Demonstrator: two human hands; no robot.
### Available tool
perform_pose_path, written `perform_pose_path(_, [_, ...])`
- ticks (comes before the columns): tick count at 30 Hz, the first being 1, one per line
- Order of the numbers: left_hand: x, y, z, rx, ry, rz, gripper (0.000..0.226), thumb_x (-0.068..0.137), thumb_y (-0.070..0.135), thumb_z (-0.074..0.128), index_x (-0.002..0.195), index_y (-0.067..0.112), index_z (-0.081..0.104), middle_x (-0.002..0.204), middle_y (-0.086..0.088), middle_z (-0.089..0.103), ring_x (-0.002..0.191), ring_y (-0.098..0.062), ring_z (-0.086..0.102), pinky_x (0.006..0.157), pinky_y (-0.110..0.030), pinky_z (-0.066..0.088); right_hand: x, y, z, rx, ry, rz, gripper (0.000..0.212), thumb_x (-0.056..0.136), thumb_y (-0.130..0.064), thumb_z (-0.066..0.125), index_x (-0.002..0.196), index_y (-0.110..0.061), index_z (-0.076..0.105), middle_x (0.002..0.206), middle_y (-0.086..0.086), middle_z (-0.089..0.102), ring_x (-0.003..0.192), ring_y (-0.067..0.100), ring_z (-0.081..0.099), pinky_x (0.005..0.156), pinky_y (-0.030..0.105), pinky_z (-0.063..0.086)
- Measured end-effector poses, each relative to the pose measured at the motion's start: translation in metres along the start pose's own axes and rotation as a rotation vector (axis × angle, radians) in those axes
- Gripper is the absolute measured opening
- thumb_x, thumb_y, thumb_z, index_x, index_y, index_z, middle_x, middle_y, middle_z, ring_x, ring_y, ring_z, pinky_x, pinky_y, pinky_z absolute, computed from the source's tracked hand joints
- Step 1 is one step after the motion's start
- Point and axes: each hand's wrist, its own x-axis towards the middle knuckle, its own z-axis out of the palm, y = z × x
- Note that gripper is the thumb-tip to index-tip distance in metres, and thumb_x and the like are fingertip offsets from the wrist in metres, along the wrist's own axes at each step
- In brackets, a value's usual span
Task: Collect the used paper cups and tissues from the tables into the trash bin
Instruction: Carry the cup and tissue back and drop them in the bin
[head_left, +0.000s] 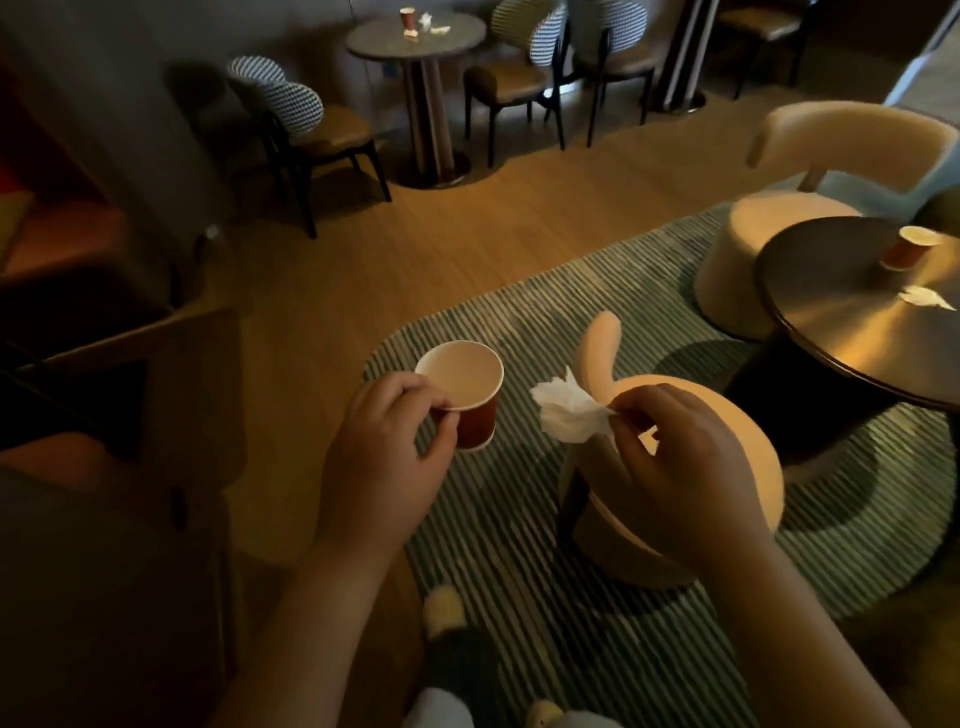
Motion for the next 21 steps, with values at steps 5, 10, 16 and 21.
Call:
perform_pose_path(5, [0.101, -0.061, 0.031, 0.002, -0.019, 0.014, 0.016, 0.083, 0.029, 0.058, 0.097, 0.022, 0.064, 0.105, 0.009, 0.055, 0.097, 0.001, 0.041, 0.068, -0.008, 0.033, 0.111, 0.000, 0.052, 0.037, 0.029, -0.037, 0.008, 0.086, -0.018, 0.064, 0.094, -0.021, 0.065, 0.088, -0.010, 0.060, 0.081, 0.006, 0.053, 0.065, 0.021, 0.044])
perform_pose_path(10, [0.227, -0.125, 0.054, -0.029, -0.009, 0.056, 0.015, 0.083, 0.028, 0.059, 0.095, 0.021, 0.064, 0.102, 0.010, 0.055, 0.095, 0.007, 0.034, 0.066, -0.008, 0.031, 0.239, 0.000, 0.100, -0.036, 0.027, -0.035, 0.011, 0.085, -0.017, 0.064, 0.095, -0.020, 0.066, 0.088, -0.010, 0.060, 0.082, 0.009, 0.055, 0.068, 0.023, 0.043])
perform_pose_path(16, [0.364, -0.177, 0.081, -0.038, -0.063, 0.106, 0.016, 0.084, 0.031, 0.057, 0.096, 0.023, 0.065, 0.104, 0.009, 0.056, 0.095, 0.004, 0.037, 0.066, -0.006, 0.030, 0.368, -0.003, 0.126, -0.058, 0.065, 0.020, 0.011, 0.086, -0.023, 0.061, 0.097, -0.024, 0.063, 0.091, -0.015, 0.057, 0.085, 0.002, 0.052, 0.073, 0.015, 0.042])
perform_pose_path(21, [0.461, -0.199, 0.120, -0.074, -0.108, 0.143, 0.015, 0.083, 0.032, 0.057, 0.095, 0.025, 0.064, 0.104, 0.013, 0.054, 0.096, 0.006, 0.037, 0.067, -0.007, 0.033, 0.446, 0.029, 0.144, -0.064, 0.064, 0.117, 0.013, 0.085, -0.023, 0.062, 0.098, -0.025, 0.062, 0.091, -0.017, 0.057, 0.085, -0.001, 0.052, 0.072, 0.013, 0.040])
